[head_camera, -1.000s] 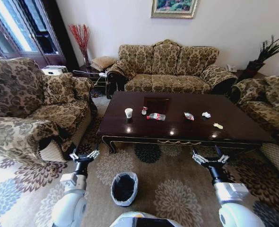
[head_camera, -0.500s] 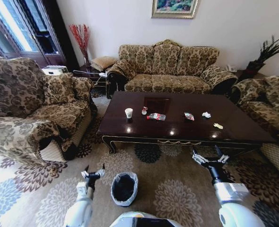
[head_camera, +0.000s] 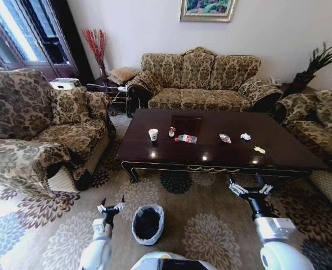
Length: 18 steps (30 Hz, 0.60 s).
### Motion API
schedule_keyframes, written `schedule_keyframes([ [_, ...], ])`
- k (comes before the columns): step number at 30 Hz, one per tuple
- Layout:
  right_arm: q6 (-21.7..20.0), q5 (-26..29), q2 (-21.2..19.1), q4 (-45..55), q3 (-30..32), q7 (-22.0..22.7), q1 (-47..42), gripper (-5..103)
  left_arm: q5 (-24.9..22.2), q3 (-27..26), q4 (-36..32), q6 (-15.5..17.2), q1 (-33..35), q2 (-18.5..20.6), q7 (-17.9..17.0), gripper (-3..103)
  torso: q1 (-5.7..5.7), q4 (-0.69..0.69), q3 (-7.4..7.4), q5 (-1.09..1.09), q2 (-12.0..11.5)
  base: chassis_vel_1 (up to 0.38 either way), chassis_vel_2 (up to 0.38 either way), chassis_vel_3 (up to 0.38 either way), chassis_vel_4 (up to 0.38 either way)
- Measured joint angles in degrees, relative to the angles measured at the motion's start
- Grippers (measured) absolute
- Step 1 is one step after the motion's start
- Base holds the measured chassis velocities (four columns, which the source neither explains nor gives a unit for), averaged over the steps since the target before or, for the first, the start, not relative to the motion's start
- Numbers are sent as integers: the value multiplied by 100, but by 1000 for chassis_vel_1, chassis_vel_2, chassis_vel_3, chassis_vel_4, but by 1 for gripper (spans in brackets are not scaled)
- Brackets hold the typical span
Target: Move to the front of the table and place the trash on the table into the trash bin.
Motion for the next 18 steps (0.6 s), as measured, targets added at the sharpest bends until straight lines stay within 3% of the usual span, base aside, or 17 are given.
schedule_keyframes([
  [9,178,106,9,-298,14,-56,24,100,-6,30,158,12,-89,1,-50,100,0,3,0,1,0,0,0,0,0],
  [12,229,115,30,-497,-12,-57,1,100,-5,153,536,364,-179,34,-12,100,0,3,0,1,0,0,0,0,0],
  [18,321,133,35,-563,31,-59,-42,100,103,387,1042,563,-210,7,41,100,0,3,0,1,0,0,0,0,0],
])
